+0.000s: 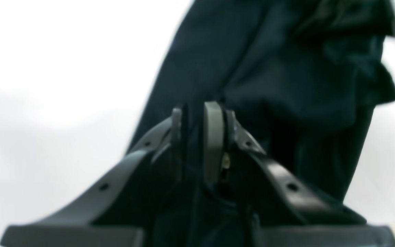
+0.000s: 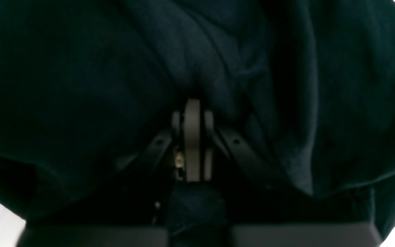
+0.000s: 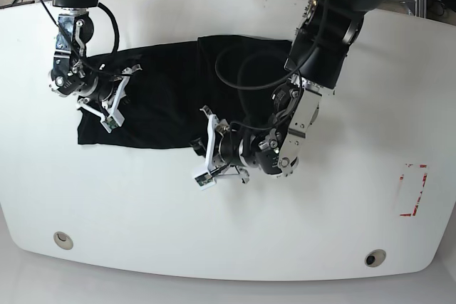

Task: Layout the t-shirt on the table in an organized manner, then fold the t-shirt properly
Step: 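Push the folded layer further toward the right gripper with the left gripper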

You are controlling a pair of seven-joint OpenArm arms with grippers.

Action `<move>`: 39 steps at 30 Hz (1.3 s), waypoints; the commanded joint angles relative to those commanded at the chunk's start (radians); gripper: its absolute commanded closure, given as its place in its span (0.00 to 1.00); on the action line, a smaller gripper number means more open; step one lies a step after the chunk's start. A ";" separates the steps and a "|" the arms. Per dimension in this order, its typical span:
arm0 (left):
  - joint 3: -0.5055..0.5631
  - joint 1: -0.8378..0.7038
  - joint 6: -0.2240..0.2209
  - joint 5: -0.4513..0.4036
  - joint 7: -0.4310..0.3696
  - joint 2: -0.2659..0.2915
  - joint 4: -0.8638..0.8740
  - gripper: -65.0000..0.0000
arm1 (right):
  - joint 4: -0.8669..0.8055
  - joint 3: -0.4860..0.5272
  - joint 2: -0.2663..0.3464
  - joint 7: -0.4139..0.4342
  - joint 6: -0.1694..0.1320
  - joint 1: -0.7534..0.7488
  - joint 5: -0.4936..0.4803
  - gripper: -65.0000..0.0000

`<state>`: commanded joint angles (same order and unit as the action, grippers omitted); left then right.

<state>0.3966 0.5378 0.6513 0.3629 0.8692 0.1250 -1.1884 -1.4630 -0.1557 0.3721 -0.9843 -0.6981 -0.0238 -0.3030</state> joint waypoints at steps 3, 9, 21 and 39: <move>0.043 0.018 -0.051 0.000 -0.029 0.000 0.000 0.90 | 0.000 0.000 0.000 0.000 0.000 0.000 0.000 0.99; 0.112 0.032 -0.072 0.006 -0.052 -0.006 -0.006 0.89 | 0.000 0.000 0.000 0.000 0.000 0.000 0.000 0.99; -0.009 -0.091 -0.072 0.009 0.126 -0.069 -0.272 0.43 | 0.002 0.000 -0.003 0.000 0.000 0.000 0.000 0.99; 0.041 -0.132 -0.068 0.129 0.224 -0.229 -0.322 0.42 | 0.003 0.005 -0.005 0.000 0.000 0.002 0.000 0.99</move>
<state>0.4381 0.4058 0.5838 0.4918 1.0932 -0.1036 -1.5106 -1.4599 -0.1511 0.3675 -0.9843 -0.6981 -0.0222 -0.3030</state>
